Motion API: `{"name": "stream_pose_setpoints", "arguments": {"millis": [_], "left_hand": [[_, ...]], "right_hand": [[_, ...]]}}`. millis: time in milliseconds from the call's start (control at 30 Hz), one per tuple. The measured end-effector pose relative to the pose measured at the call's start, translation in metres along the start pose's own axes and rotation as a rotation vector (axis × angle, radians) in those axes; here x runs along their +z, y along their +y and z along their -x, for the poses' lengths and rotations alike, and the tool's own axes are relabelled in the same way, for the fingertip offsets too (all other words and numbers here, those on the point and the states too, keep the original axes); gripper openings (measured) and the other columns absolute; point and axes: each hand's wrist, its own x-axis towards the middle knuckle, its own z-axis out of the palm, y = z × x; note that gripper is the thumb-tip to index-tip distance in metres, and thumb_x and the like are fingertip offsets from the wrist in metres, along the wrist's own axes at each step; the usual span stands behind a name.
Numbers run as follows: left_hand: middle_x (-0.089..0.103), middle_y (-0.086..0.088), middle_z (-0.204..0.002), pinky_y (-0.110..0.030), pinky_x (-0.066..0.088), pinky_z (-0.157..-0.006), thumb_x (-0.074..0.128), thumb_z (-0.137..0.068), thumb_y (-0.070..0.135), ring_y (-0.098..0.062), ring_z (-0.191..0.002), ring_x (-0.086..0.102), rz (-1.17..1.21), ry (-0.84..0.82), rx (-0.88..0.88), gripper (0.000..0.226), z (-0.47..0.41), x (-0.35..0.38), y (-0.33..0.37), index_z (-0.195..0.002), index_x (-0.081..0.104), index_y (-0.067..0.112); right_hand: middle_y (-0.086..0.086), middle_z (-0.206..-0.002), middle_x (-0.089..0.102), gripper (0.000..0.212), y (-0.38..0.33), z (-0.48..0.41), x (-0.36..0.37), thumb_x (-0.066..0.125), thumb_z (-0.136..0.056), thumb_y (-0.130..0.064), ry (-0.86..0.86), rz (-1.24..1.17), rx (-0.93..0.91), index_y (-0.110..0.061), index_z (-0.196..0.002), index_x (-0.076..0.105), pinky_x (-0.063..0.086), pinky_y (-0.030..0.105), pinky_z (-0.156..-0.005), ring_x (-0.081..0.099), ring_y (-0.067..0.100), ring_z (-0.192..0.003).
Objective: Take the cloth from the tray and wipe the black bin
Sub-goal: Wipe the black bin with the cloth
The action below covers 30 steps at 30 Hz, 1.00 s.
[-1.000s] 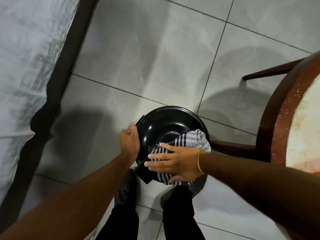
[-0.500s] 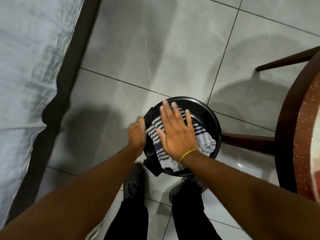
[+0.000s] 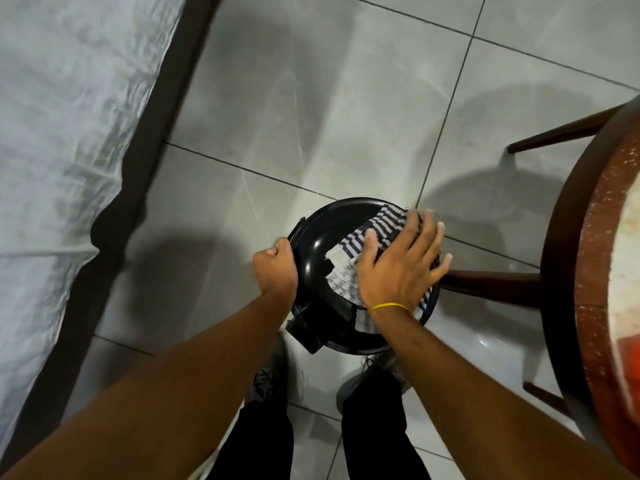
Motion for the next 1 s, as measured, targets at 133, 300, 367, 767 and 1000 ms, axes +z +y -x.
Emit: {"name": "stream_pose_setpoints", "arguments": {"millis": [133,300,367,767,1000], "left_hand": [[0.035,0.002,-0.051,-0.036,0.037,-0.059,0.057,-0.097,0.031,-0.022,-0.050,0.033,-0.014,-0.098,0.035,0.050,-0.010,-0.001,-0.008,-0.053,0.040,0.014],[0.081,0.001,-0.069,-0.023,0.058,-0.056,0.049,-0.104,0.065,-0.018,-0.064,0.077,0.019,-0.467,-0.057,0.067,-0.025,-0.018,-0.003,-0.089,0.080,0.008],[0.085,-0.018,-0.097,-0.033,0.066,-0.071,0.029,-0.101,0.080,-0.030,-0.087,0.083,0.116,-0.744,-0.178,0.094,-0.030,-0.023,0.002,-0.108,0.081,0.003],[0.086,-0.011,-0.082,-0.048,0.067,-0.089,0.044,-0.073,0.099,-0.030,-0.083,0.083,-0.250,-0.589,0.074,0.102,-0.014,-0.010,-0.002,-0.092,0.081,0.007],[0.085,-0.006,-0.075,-0.036,0.063,-0.073,0.060,-0.063,0.101,-0.025,-0.072,0.083,-0.193,-0.547,0.110,0.098,-0.024,-0.007,0.009,-0.083,0.083,0.007]], "right_hand": [[0.009,-0.182,0.021,0.082,0.006,0.030,0.010,0.040,-0.105,-0.066,-0.108,0.054,-0.177,-0.019,-0.171,0.026,0.023,0.072,-0.129,0.018,0.037,-0.170],[0.003,-0.185,0.009,0.081,0.003,0.035,0.016,0.040,-0.105,-0.064,-0.165,0.047,-0.575,-0.026,-0.174,0.020,0.011,0.070,-0.132,0.013,0.033,-0.172],[0.003,-0.185,0.013,0.078,0.008,0.043,0.019,0.042,-0.104,-0.062,-0.199,0.060,-0.869,-0.027,-0.172,0.027,0.016,0.073,-0.130,0.016,0.033,-0.171],[0.004,-0.167,0.051,0.049,0.041,0.036,0.012,0.049,-0.102,-0.051,-0.396,0.132,-1.545,-0.030,-0.144,0.064,0.016,0.066,-0.128,0.037,0.031,-0.162],[-0.003,-0.177,0.037,0.061,0.033,0.040,0.014,0.050,-0.102,-0.063,-0.229,0.053,-1.117,-0.039,-0.158,0.052,0.019,0.070,-0.128,0.030,0.029,-0.167]]}}
